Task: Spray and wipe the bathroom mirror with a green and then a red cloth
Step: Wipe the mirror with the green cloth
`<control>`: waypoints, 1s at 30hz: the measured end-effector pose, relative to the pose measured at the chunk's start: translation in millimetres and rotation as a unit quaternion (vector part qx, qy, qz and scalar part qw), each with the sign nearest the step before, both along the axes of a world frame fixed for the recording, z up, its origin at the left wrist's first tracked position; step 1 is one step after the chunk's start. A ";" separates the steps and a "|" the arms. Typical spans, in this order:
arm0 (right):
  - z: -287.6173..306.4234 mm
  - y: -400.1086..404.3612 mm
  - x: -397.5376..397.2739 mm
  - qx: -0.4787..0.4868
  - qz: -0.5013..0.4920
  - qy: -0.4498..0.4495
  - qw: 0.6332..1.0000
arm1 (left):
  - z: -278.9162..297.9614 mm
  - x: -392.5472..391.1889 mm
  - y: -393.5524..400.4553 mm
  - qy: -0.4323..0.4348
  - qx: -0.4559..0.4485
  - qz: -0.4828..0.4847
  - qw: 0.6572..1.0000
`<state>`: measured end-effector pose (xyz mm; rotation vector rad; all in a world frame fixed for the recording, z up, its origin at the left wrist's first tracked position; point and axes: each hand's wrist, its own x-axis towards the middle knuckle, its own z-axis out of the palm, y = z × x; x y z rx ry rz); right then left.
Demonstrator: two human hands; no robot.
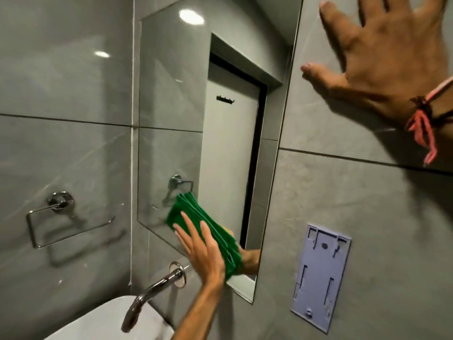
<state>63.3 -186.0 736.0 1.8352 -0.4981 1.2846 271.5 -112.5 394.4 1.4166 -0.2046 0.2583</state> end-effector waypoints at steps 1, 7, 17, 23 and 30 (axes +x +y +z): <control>3.1 5.0 -3.2 0.008 -0.006 0.013 1.000 | 5.1 -16.0 -2.9 0.026 -0.009 -0.011 1.000; 14.5 27.0 -22.6 0.110 0.167 0.020 0.980 | 138.9 -78.1 -18.2 -0.152 -0.057 -0.044 0.986; 90.7 49.4 -43.2 0.362 0.241 -0.072 0.898 | 325.7 -112.1 -23.4 -0.574 -0.032 -0.092 0.813; 74.0 39.0 -70.8 0.373 0.285 -0.088 0.879 | 309.4 -127.0 -12.0 -0.582 -0.072 -0.176 0.790; -13.2 27.0 -155.9 0.324 0.498 -0.239 0.768 | 281.5 -164.6 35.4 -0.363 -0.030 -0.522 0.772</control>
